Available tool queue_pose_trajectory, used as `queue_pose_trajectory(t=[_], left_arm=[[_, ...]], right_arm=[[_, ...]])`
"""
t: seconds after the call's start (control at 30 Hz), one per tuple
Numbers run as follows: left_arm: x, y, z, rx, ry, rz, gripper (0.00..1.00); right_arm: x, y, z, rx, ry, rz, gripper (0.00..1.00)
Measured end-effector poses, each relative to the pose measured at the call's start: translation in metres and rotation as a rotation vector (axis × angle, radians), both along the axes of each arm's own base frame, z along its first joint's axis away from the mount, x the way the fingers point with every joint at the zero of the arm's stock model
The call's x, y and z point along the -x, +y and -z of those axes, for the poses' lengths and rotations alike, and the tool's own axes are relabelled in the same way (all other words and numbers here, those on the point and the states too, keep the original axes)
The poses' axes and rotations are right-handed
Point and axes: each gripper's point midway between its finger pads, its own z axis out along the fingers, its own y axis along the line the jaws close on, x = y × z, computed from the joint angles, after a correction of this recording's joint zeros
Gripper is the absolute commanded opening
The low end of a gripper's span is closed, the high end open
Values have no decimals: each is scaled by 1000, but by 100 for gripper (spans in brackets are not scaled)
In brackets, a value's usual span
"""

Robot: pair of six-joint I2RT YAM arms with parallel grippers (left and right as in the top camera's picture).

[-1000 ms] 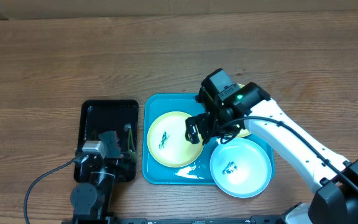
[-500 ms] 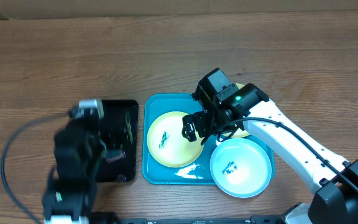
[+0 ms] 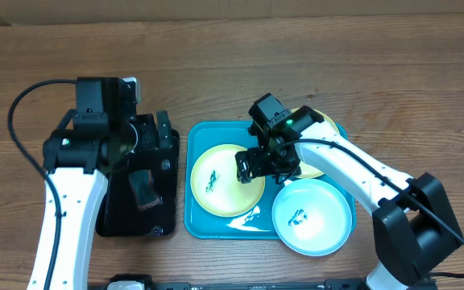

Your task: Clean dirty plates on tray and stack at the side

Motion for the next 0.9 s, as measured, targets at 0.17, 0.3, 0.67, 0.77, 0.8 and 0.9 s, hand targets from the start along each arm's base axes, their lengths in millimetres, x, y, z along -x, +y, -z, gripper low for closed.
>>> queue_pose_trajectory(t=[0.17, 0.3, 0.67, 0.77, 0.8, 0.9], left_arm=[[4, -1, 15, 2, 71, 2, 100], [4, -1, 19, 2, 85, 3, 100], [3, -1, 19, 3, 84, 3, 100], [3, -1, 19, 3, 84, 3, 100], [3, -1, 19, 3, 83, 3, 100], [3, -1, 19, 5, 83, 4, 100]], right_arm=[[-3, 2, 0, -5, -1, 35, 78], [0, -1, 9, 2, 13, 62, 74], [12, -9, 32, 21, 45, 93, 55], [8, -6, 34, 7, 28, 98, 54], [7, -5, 34, 4, 24, 98, 52], [4, -3, 36, -9, 7, 98, 46]])
